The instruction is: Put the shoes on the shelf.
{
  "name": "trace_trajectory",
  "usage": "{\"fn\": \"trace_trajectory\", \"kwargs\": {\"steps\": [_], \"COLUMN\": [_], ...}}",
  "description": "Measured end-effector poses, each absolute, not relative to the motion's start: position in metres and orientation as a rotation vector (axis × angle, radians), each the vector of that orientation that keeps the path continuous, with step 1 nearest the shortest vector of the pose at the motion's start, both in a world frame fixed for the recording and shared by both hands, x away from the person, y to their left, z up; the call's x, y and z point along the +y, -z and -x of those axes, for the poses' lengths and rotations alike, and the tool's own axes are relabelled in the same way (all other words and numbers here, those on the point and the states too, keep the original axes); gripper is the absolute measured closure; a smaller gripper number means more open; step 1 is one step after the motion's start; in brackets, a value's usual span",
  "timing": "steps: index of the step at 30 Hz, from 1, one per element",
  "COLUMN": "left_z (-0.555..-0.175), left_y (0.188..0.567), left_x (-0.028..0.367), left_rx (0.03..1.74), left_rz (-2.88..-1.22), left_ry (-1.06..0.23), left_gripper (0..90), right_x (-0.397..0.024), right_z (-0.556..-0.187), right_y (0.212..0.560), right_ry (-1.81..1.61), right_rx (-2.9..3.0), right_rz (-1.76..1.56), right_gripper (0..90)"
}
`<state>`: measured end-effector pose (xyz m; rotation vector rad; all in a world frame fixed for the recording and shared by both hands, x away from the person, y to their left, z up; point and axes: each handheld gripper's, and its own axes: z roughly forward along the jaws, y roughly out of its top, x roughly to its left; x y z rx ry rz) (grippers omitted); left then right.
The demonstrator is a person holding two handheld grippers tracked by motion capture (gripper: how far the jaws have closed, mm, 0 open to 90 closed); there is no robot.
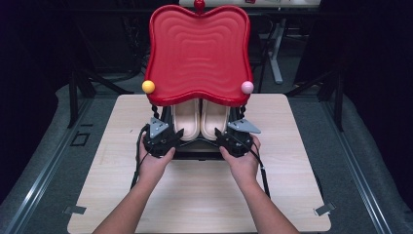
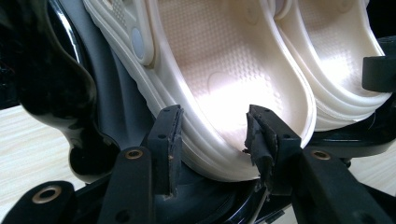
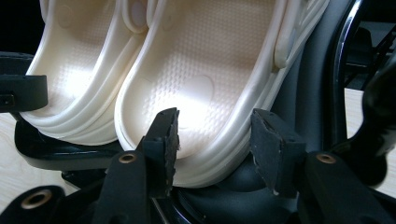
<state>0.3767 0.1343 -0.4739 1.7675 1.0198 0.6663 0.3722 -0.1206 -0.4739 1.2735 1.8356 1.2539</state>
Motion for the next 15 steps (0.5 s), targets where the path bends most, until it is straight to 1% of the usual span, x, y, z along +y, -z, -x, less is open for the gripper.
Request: {"fn": "trace_trajectory", "kwargs": {"steps": [3, 15], "left_z": [-0.3775, -0.3771], "left_y": [0.4738, 0.4738], "left_x": [0.136, 0.1358], "left_rx": [1.021, 1.02], "left_rz": [-1.763, -1.763], "left_ry": [-0.65, -0.658], "left_gripper": [56.2, 55.7], "right_x": [-0.1217, -0.1212], "right_z": [-0.3729, -0.3725], "right_y": [0.4736, 0.4735], "right_ry": [-1.26, -1.253], "right_rx": [1.841, 1.839], "right_rz": [-1.274, -1.275], "right_gripper": [52.5, 51.7]}}
